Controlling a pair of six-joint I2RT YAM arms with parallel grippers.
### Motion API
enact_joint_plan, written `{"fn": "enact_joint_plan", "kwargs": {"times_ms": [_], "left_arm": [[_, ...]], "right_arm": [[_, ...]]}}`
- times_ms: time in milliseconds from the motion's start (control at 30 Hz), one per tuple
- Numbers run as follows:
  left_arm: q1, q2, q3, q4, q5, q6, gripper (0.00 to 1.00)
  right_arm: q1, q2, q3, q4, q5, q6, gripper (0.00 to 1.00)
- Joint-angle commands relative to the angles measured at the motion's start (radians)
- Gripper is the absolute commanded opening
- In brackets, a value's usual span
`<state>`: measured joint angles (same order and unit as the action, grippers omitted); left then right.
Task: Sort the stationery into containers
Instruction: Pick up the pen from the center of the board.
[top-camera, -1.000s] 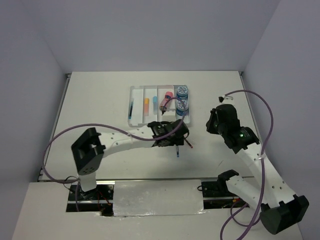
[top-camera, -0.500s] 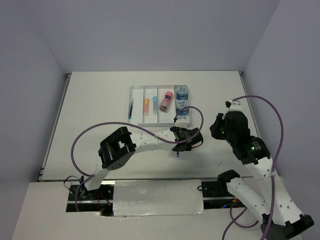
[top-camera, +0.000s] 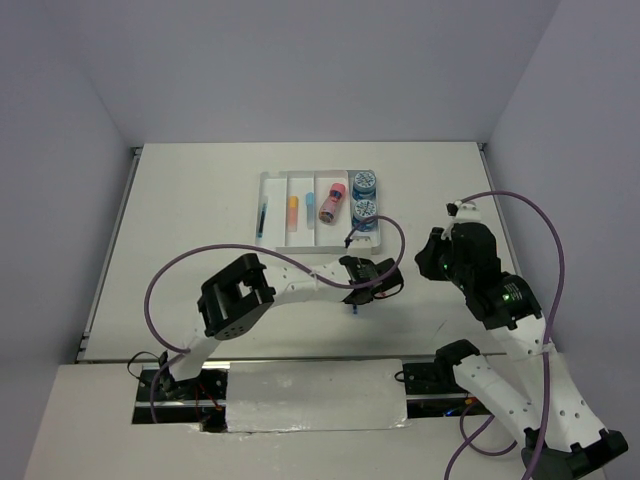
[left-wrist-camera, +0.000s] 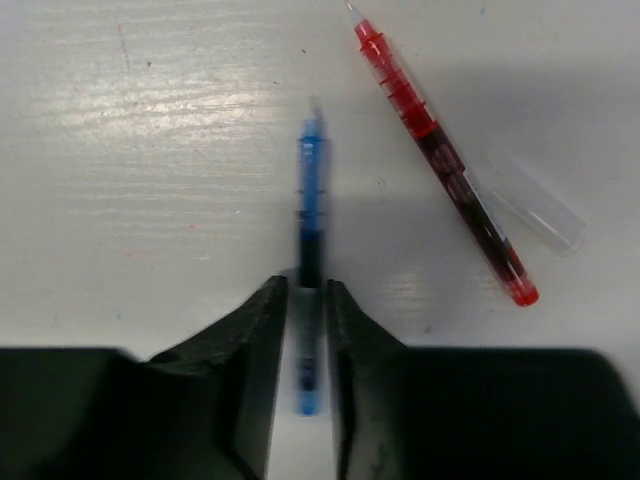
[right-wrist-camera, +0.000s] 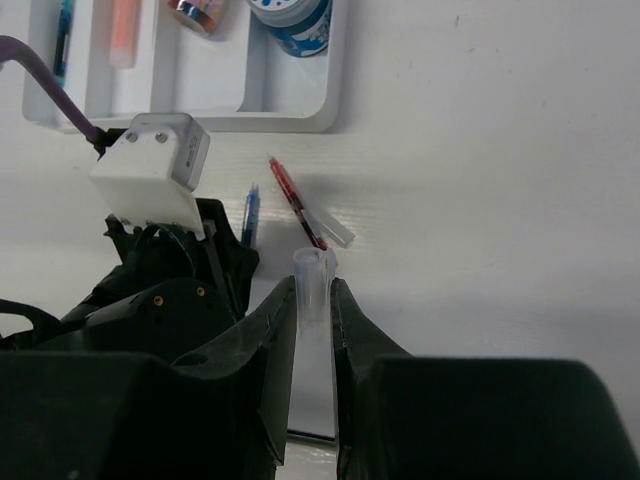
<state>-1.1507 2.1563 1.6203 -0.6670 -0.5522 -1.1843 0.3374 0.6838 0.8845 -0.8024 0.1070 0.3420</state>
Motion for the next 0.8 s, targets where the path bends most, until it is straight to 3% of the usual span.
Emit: {"fn": "enact_joint_plan", "kwargs": {"times_ms": [0,100,167,267,400,533,567,700,767], "left_arm": [[0.005,0.016,-0.071,0.02,0.069,-0.018,0.31],[0.009,-0.021,-0.132,0.059,0.09,-0.021,0.08],[0.012,-0.052,-0.189,0.079,0.098,-0.023,0.0],[0.014,-0.16,-0.282,0.128,0.097,-0.008,0.0],[0.014,-0.452,-0.454,0.291,0.097,0.085,0.0],[0.022,-0.752,-0.731,0.643,0.155,0.305,0.0],[0.029,-0.807,-0.784,0.829,0.187,0.381,0.0],[0.089,-1.103,-1.028,1.207,0.441,0.479,0.0],[0.117,-1.205,-1.131,1.318,0.515,0.476,0.0]], "right_arm": [[-0.001,-0.016,0.014,0.034,-0.065,-0.02,0.09],[-0.003,-0.027,-0.002,0.069,-0.146,-0.023,0.09],[-0.005,-0.035,-0.019,0.1,-0.188,-0.021,0.09],[-0.005,-0.053,-0.061,0.167,-0.254,0.0,0.09],[-0.005,-0.101,-0.18,0.322,-0.283,0.11,0.08],[0.0,-0.225,-0.333,0.642,-0.312,0.273,0.07],[-0.001,-0.236,-0.358,0.702,-0.322,0.305,0.07],[0.02,-0.259,-0.484,1.012,-0.377,0.495,0.07],[0.043,-0.273,-0.516,1.214,-0.374,0.538,0.07]]}}
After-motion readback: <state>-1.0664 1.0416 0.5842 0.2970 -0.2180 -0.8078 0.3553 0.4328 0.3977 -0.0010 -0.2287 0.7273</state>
